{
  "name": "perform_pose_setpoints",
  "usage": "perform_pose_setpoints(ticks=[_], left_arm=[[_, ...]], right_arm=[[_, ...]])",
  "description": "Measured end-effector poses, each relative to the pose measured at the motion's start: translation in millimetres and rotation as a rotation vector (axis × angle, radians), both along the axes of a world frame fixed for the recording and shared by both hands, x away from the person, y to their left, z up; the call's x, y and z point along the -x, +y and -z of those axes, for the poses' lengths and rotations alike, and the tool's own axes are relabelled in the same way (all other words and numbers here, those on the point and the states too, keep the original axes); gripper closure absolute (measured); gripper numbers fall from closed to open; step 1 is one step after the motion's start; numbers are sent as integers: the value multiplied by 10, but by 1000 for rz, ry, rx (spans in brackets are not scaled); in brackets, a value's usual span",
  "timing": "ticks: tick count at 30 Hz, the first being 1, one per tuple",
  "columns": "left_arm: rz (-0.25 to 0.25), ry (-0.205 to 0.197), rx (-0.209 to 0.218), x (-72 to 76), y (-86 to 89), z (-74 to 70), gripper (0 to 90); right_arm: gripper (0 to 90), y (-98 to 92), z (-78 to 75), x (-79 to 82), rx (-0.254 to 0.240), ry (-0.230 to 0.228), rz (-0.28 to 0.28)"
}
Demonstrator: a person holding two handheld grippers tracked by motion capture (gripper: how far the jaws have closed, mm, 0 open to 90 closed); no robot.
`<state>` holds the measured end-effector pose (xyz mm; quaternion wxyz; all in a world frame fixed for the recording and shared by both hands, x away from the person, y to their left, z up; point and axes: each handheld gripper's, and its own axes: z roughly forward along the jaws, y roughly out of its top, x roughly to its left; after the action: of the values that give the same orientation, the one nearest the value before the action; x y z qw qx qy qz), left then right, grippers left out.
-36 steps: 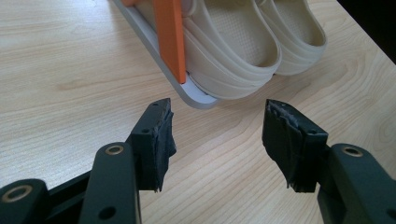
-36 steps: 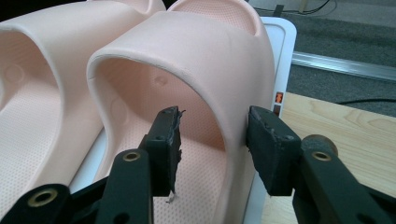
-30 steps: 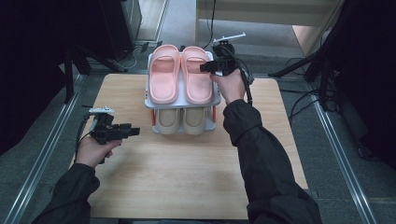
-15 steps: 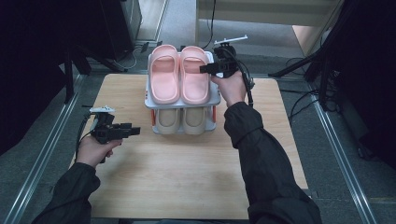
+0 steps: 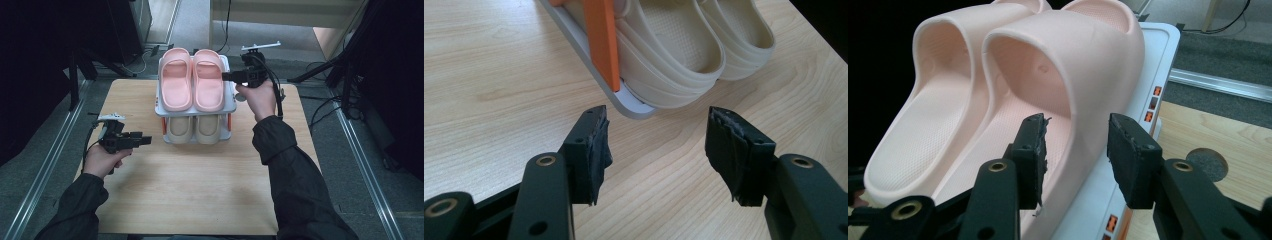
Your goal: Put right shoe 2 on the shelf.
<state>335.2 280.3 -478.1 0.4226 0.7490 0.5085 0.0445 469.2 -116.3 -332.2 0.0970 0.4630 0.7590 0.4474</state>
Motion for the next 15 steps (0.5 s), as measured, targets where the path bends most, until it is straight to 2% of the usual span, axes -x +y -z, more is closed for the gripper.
perform_pose_setpoints(ticks=[8, 15], left_arm=[[11, 7, 0, -53, -42, 13, 424], [18, 13, 1, -107, -84, 21, 421]], right_arm=[[615, -170, 8, 163, -4, -19, -16], [594, -329, 146, 330, -5, -46, -28]])
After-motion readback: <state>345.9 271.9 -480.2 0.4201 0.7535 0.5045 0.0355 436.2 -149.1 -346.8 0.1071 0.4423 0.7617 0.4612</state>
